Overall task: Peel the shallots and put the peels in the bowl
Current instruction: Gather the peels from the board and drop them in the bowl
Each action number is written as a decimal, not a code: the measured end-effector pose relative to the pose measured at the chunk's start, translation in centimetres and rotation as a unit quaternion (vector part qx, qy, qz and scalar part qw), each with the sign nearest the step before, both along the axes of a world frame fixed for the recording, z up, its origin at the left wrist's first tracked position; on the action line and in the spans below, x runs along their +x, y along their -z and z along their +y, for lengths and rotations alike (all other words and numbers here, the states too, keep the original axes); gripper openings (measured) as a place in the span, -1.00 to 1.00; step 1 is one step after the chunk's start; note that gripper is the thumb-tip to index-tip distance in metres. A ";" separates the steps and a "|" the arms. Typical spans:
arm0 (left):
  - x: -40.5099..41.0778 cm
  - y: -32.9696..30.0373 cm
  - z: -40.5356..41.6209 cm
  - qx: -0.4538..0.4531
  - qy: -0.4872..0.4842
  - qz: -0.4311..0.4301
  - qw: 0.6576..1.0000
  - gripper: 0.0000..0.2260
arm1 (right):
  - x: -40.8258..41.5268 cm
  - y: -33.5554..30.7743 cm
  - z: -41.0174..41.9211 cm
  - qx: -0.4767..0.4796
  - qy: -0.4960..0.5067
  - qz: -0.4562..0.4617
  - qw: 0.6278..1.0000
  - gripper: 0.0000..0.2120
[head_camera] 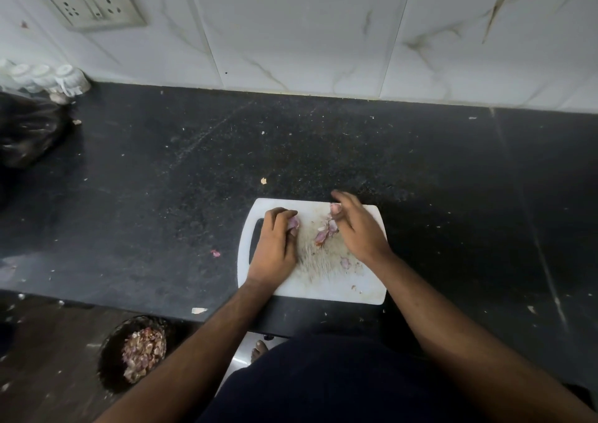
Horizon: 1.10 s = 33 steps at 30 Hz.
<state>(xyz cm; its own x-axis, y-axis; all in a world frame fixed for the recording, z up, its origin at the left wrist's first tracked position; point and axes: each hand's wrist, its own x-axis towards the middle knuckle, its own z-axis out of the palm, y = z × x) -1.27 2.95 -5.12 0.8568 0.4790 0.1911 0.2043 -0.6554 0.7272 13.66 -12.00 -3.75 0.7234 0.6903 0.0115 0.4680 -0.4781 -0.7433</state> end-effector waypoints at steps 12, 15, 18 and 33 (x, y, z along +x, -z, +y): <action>0.1 0.1 -0.1 -0.019 -0.046 -0.020 0.999 -0.77 | -2.8 0.3 -1.7 -0.022 -0.326 -0.109 0.939 -0.85; 0.2 0.0 -0.1 -0.003 -0.033 -0.005 0.999 -0.75 | -2.4 0.4 -3.0 -0.017 -0.310 -0.151 0.939 -0.90; 0.1 -0.2 -0.3 0.001 -0.024 0.019 1.000 -0.71 | -2.2 0.8 -4.1 -0.025 -0.218 -0.151 0.964 -0.86; 0.3 -0.5 -1.2 0.168 0.074 0.074 0.980 -0.61 | -4.3 1.2 -6.7 -0.033 -0.117 -0.133 0.984 -0.94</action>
